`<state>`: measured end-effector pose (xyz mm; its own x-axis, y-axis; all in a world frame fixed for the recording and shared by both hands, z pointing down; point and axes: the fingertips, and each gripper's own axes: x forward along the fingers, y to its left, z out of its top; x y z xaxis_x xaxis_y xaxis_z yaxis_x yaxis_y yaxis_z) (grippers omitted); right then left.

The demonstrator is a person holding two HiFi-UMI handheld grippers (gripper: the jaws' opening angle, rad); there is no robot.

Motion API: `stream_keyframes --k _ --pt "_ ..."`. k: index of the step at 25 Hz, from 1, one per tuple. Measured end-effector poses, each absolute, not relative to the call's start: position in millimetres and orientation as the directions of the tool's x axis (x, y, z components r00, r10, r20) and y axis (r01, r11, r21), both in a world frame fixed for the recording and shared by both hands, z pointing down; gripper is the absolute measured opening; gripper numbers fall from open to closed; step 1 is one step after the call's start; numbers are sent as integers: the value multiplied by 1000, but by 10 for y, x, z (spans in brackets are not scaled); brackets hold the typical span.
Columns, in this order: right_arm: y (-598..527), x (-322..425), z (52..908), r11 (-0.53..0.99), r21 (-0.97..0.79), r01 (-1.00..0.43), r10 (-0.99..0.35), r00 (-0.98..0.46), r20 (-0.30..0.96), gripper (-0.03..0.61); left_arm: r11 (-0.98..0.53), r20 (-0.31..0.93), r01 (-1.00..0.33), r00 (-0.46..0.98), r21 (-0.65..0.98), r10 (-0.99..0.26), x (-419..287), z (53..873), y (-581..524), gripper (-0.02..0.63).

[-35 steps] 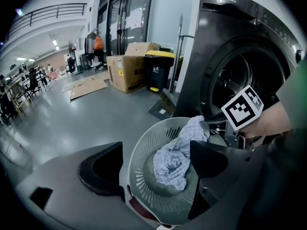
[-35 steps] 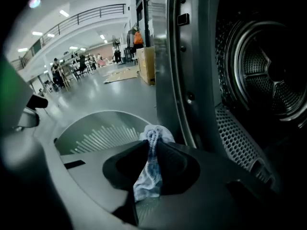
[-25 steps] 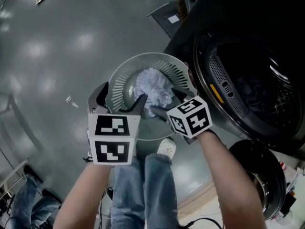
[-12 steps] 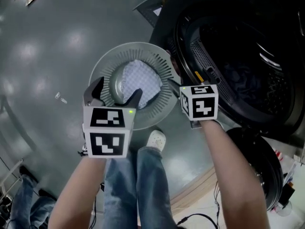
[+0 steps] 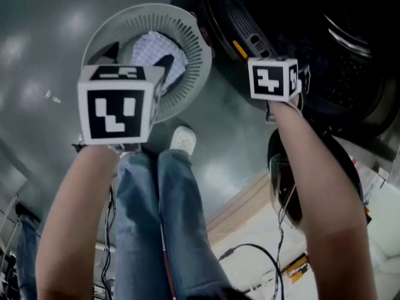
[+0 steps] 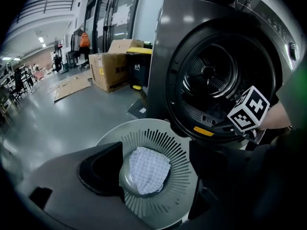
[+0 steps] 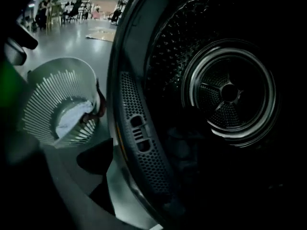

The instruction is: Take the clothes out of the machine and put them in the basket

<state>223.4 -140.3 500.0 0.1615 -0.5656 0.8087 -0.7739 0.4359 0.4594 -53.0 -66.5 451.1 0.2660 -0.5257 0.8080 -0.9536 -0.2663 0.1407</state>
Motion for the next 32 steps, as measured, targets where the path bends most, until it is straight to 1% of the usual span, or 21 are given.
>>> stream_keyframes --k 2,3,5,6,8,11,13,15,17,18,20,23,26,29,32 --pt "-1424 2608 4902 381 562 -734 -546 311 778 528 -267 810 -951 279 158 -515 -503 4535 -680 425" --pt "-1457 2748 4875 348 587 -731 -536 358 764 526 -267 809 -950 282 162 -515 -502 4540 -704 426" --pt "-1564 2954 4849 279 600 -750 -516 410 752 526 -265 805 -950 285 165 -520 -475 4549 -776 425" --pt "-1606 3026 4842 255 592 -764 -499 421 758 538 -264 805 -949 289 170 -519 -430 4567 -805 425" --pt "-1628 3076 4861 258 556 -790 -443 414 795 537 -272 805 -941 315 199 -502 -259 4622 -848 425" --pt "-1660 3037 4919 341 523 -781 -402 382 832 537 -305 790 -907 407 290 -459 190 4668 -937 425" --pt "-1666 3026 4965 364 477 -800 -385 337 859 537 -310 814 -905 405 292 -417 394 4702 -950 425" --pt "-1595 3084 4960 333 445 -831 -367 320 873 540 -312 836 -908 390 280 -385 571 4732 -949 425" --pt "-1578 3149 4878 278 461 -843 -418 326 848 545 -319 834 -900 408 298 -372 795 4752 -985 425" --pt "-1594 3180 4821 237 475 -847 -455 335 825 531 -320 830 -896 418 309 -369 889 4762 -1010 425" --pt "-1637 3269 4741 163 483 -860 -486 356 798 531 -314 822 -890 435 331 -367 1023 4771 -1047 425" --pt "-1685 3540 4818 110 501 -858 -408 421 810 531 -312 809 -882 456 354 -371 1156 4749 -1093 425" --pt "-1796 3766 5024 87 509 -856 -324 459 827 532 -318 817 -890 436 328 -377 1143 4744 -1145 425" --pt "-1912 3808 5229 126 504 -855 -273 459 846 532 -301 827 -896 425 326 -369 1121 4770 -1165 425" --pt "-1924 3865 5417 182 495 -850 -189 464 865 534 -300 830 -895 426 329 -359 1153 4816 -1171 425"
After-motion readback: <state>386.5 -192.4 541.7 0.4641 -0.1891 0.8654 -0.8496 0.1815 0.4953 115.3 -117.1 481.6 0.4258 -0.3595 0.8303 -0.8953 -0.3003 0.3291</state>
